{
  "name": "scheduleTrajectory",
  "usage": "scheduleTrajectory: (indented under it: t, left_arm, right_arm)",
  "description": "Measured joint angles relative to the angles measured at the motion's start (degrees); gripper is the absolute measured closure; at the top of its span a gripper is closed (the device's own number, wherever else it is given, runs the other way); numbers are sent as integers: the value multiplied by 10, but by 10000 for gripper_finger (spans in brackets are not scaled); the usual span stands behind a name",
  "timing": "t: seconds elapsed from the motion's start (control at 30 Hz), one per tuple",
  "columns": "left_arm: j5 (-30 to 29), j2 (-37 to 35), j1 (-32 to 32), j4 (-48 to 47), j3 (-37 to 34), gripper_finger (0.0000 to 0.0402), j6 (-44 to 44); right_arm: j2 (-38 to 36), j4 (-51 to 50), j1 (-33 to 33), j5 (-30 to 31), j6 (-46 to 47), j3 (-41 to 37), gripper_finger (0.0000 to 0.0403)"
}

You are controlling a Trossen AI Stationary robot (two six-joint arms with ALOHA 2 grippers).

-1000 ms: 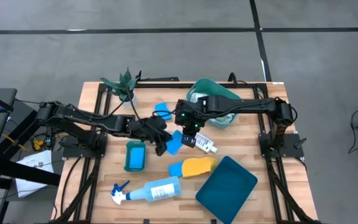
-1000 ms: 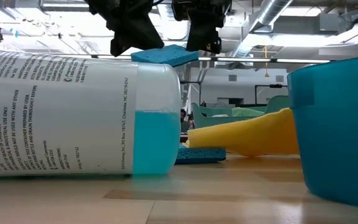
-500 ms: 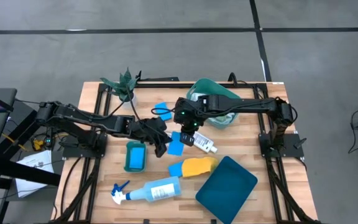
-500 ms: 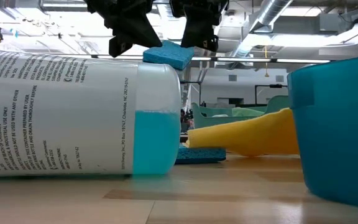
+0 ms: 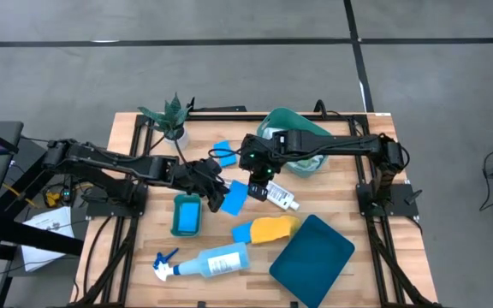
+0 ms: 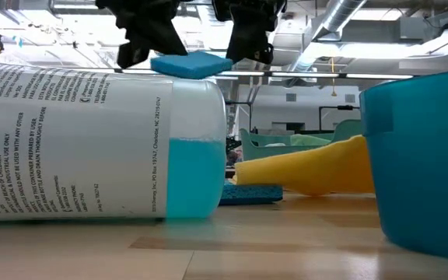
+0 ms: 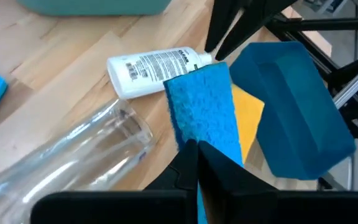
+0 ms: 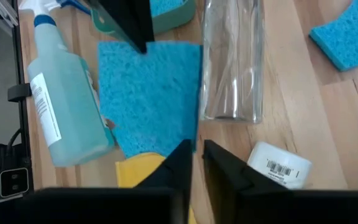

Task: Pick & Place Kitchen Items
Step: Put the middle blue sponge into the small green bin

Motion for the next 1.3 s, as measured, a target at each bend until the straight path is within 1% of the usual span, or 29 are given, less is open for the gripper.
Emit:
scheduleTrajectory:
  t: [0.1,0.23,0.33,0.43,0.5,0.7,0.83,1.03,1.13,1.3]
  left_arm:
    - [1,-18,0,-37,0,401,-28]
    - [1,-35,-3,-68,-15,401,-90]
    - [-2,-57,-13,-65,-41,401,-150]
    - [-28,-86,-36,-71,-67,401,-215]
    - [-54,-111,-55,-91,-84,401,-266]
    - [-112,-179,-125,-168,-109,401,-395]
    - [-125,-208,-162,-193,-124,401,-454]
    - [-132,-211,-212,-279,-127,401,-555]
    - [-133,-211,-231,-302,-127,401,-600]
    - [-133,-211,-253,-323,-127,401,-632]
  right_arm:
    - [0,15,0,0,0,0,327]
    - [0,22,0,4,2,0,260]
    - [0,22,-2,7,8,0,212]
    - [0,21,-8,17,18,0,178]
    - [-1,21,-11,20,18,0,165]
    - [-8,31,-21,20,20,0,160]
    - [-7,36,-27,19,23,0,163]
    - [-7,40,-28,18,23,0,163]
    - [-7,40,-27,18,23,0,163]
    - [-7,48,-28,18,23,0,163]
